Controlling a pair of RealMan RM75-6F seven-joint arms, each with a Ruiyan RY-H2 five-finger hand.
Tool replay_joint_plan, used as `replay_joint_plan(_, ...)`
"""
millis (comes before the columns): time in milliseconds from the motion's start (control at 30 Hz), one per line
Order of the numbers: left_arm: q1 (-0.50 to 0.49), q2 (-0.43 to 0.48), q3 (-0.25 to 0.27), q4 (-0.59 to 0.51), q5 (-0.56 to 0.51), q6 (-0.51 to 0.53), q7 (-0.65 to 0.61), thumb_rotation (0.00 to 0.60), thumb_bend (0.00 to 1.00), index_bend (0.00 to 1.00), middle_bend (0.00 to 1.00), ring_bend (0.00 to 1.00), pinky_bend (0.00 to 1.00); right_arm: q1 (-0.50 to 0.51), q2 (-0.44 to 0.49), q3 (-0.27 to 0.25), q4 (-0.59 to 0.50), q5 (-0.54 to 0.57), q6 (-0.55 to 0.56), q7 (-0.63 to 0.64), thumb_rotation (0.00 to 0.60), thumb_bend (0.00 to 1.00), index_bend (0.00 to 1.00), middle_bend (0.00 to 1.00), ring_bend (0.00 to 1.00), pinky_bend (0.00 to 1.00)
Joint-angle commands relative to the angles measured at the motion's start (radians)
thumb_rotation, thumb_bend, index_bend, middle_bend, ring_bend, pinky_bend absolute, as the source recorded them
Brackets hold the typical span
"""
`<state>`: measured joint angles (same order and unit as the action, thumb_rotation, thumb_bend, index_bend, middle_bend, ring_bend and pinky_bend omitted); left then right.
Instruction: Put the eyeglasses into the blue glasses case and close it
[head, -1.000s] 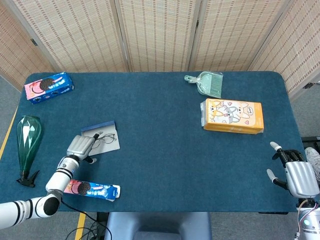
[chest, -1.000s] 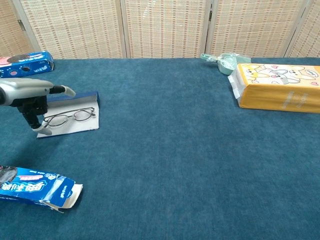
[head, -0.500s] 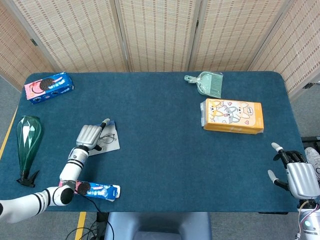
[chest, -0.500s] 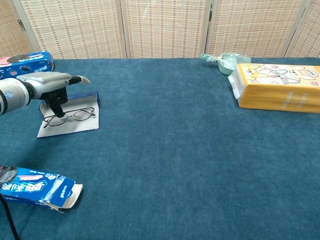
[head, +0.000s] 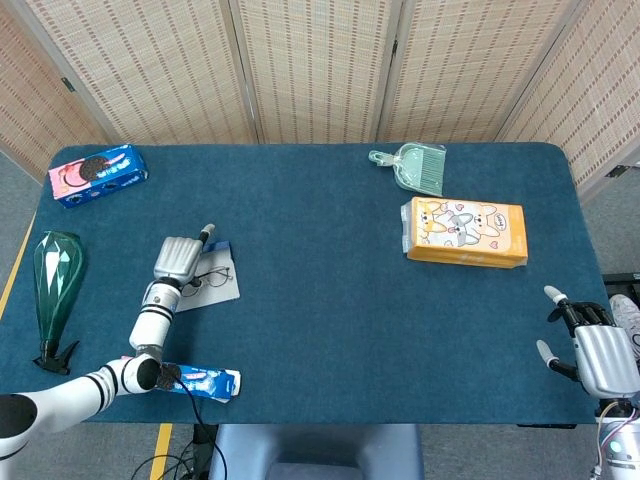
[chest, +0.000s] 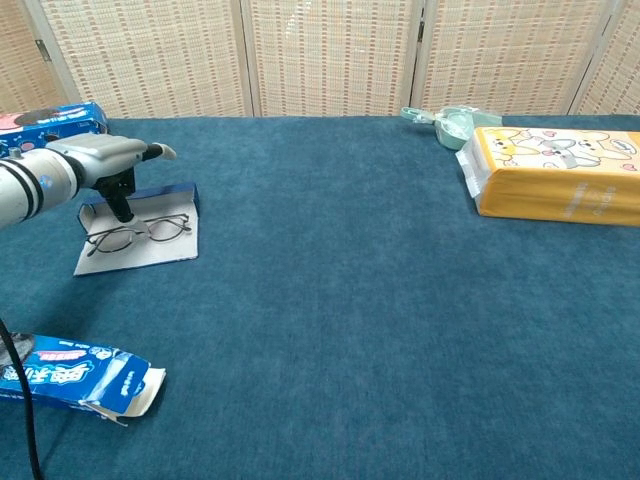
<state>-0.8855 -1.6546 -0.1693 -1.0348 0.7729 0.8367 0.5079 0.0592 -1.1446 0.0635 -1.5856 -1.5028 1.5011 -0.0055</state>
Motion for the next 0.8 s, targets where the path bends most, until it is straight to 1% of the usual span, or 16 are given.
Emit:
replay_joint_plan(33, -0.006, -0.012, -0.002, 0.027, 0.004, -0.009, 0.012, 0.6, 0.22, 0.07, 1.0, 0.98, 1.0, -0.001, 0.0, 0.0, 0.001, 0.001, 0.001, 0.0, 0.6, 0.3, 0.12, 0.43, 0.32, 0.22)
replay_joint_plan(233, -0.011, -0.025, 0.002, 0.063, 0.016, -0.025, 0.035, 0.6, 0.22, 0.08, 1.0, 0.98, 1.0, -0.005, 0.0, 0.0, 0.001, 0.005, 0.003, 0.0, 0.6, 0.3, 0.12, 0.43, 0.32, 0.22)
replay_joint_plan(500, 0.005, 0.005, 0.012, 0.035, 0.008, -0.023, 0.076, 0.6, 0.22, 0.09, 1.0, 0.98, 1.0, -0.004, -0.004, -0.001, 0.008, 0.006, -0.003, 0.005, 0.6, 0.3, 0.12, 0.43, 0.32, 0.22)
replay_joint_plan(633, 0.003, -0.006, 0.013, 0.069, 0.017, -0.019, 0.086, 0.6, 0.22, 0.09, 1.0, 0.98, 1.0, -0.005, -0.005, 0.0, 0.009, 0.005, -0.001, 0.007, 0.6, 0.3, 0.12, 0.43, 0.32, 0.22)
replay_joint_plan(800, -0.004, -0.033, 0.006, 0.115, 0.05, -0.02, 0.069, 0.6, 0.22, 0.1, 1.0, 0.98, 1.0, -0.007, -0.004, 0.0, 0.01, 0.007, -0.001, 0.008, 0.6, 0.3, 0.12, 0.43, 0.32, 0.22)
